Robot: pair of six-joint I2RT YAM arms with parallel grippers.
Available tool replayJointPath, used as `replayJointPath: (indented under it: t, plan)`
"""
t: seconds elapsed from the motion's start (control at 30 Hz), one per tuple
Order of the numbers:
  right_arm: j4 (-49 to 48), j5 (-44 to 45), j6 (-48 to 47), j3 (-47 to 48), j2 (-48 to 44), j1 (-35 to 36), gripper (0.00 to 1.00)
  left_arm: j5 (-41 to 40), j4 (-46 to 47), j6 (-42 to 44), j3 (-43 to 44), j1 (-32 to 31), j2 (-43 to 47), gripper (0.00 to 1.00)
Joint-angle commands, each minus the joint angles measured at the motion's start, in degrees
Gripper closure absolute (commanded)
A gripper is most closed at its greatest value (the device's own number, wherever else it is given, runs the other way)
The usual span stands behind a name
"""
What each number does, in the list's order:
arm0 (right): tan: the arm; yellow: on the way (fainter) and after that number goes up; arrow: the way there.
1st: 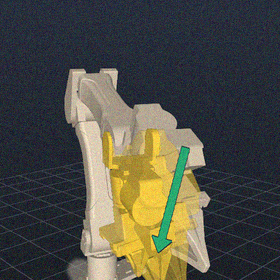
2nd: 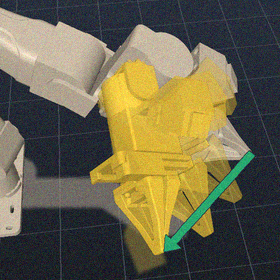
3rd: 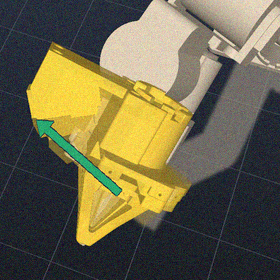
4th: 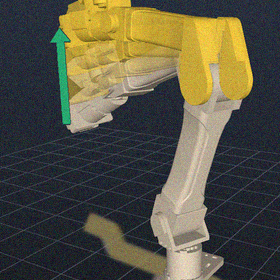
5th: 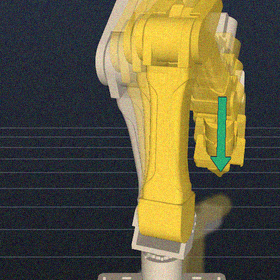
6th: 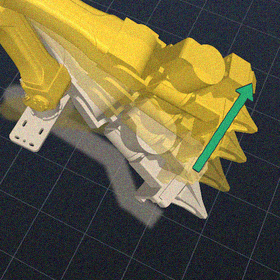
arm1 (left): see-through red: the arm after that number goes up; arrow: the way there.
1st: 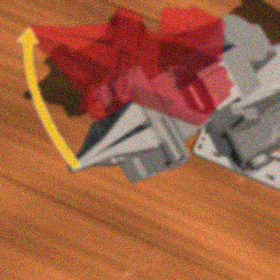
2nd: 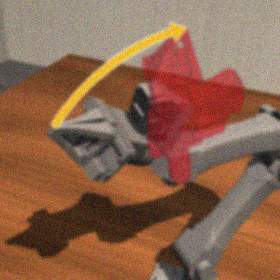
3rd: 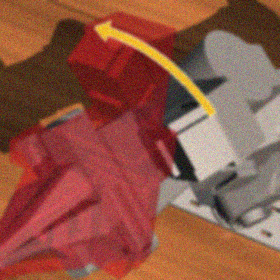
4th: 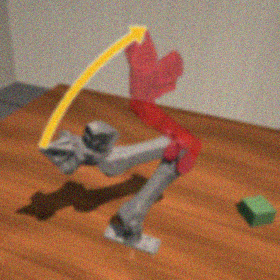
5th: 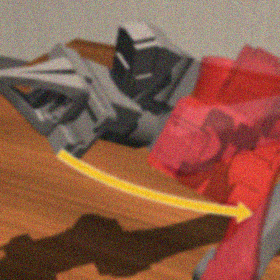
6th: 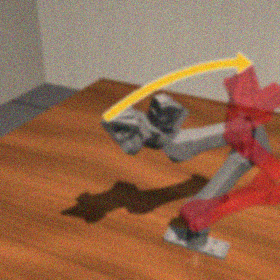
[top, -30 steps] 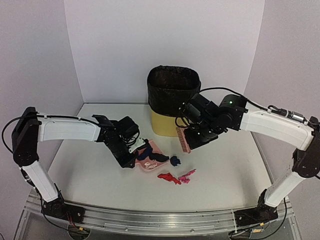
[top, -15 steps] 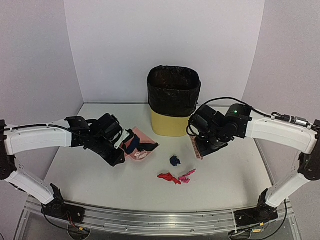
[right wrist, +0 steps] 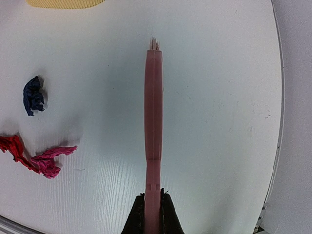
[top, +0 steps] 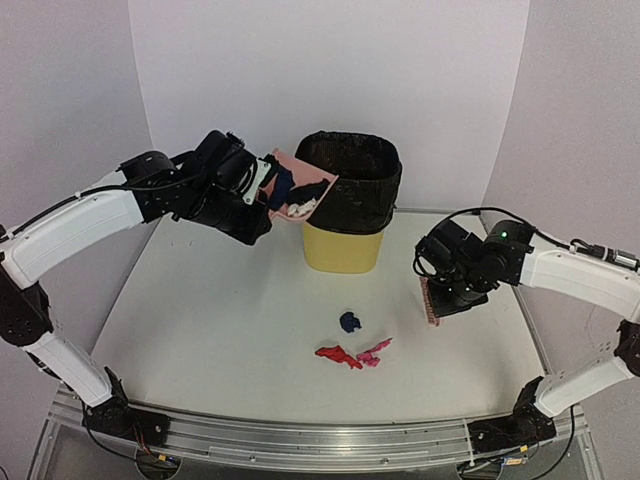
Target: Sweep away the paper scraps from the table
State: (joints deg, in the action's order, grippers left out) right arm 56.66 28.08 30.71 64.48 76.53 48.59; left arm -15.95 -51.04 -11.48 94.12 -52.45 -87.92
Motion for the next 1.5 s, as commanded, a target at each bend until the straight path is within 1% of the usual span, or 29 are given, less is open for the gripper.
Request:
replayJointPath:
  t: [0.0,0.17,0.3,0.4,0.47,0.53,0.67,0.83,0.9,1.0,1.13,1.23,1.33,1.47]
  plan:
    - [0.0,5.6,-1.3,-0.8,-2.3,-0.8,1.0,-6.8,-2.0,1.3,8.7,0.2,-3.9,1.0]
    - [0.1,6.9,-3.2,-1.1,-2.9,-1.5,1.0,-9.1,-3.5,4.8,19.6,0.6,-10.4,1.0]
    - [0.1,6.4,-3.3,-1.8,-3.2,-1.6,1.0,-8.3,-4.2,8.3,27.7,1.9,-15.5,1.0]
    - [0.0,6.0,-3.2,-2.3,-3.8,-1.6,1.0,-8.1,-3.7,10.3,32.4,3.6,-19.4,1.0]
    - [0.1,6.3,-3.6,-2.5,-4.2,-1.6,1.0,-10.7,-3.2,10.9,35.6,4.4,-22.5,1.0]
    - [0.1,6.6,-4.2,-2.6,-4.3,-1.6,1.0,-12.1,-1.6,13.5,39.0,4.8,-25.0,1.0]
    - [0.1,6.0,-4.4,-2.7,-4.1,-1.6,1.0,-12.5,0.3,17.6,46.6,5.3,-30.4,1.0]
    - [0.1,5.6,-4.4,-3.3,-4.3,-1.6,1.0,-16.1,7.3,22.3,46.9,5.5,-32.4,1.0]
    - [0.1,5.5,-4.2,-3.7,-4.5,-1.7,1.0,-18.9,9.9,25.4,47.1,5.5,-33.3,1.0]
    - [0.1,5.3,-4.3,-3.9,-4.4,-1.7,1.0,-27.9,16.3,32.5,47.0,5.5,-35.5,1.0]
    - [0.2,4.7,-4.2,-3.9,-4.4,-1.7,1.0,-36.0,26.0,47.1,47.9,5.5,-38.7,1.0]
    - [0.3,4.7,-4.1,-4.1,-4.6,-1.7,1.0,-38.6,34.6,59.3,46.8,5.1,-39.8,1.0]
    - [0.2,4.7,-3.9,-4.2,-4.7,-1.7,1.0,-40.6,47.1,71.7,41.4,4.5,-39.1,1.0]
    - [0.3,4.6,-3.7,-4.1,-4.6,-1.7,1.0,-41.4,59.6,83.6,36.3,3.7,-37.9,1.0]
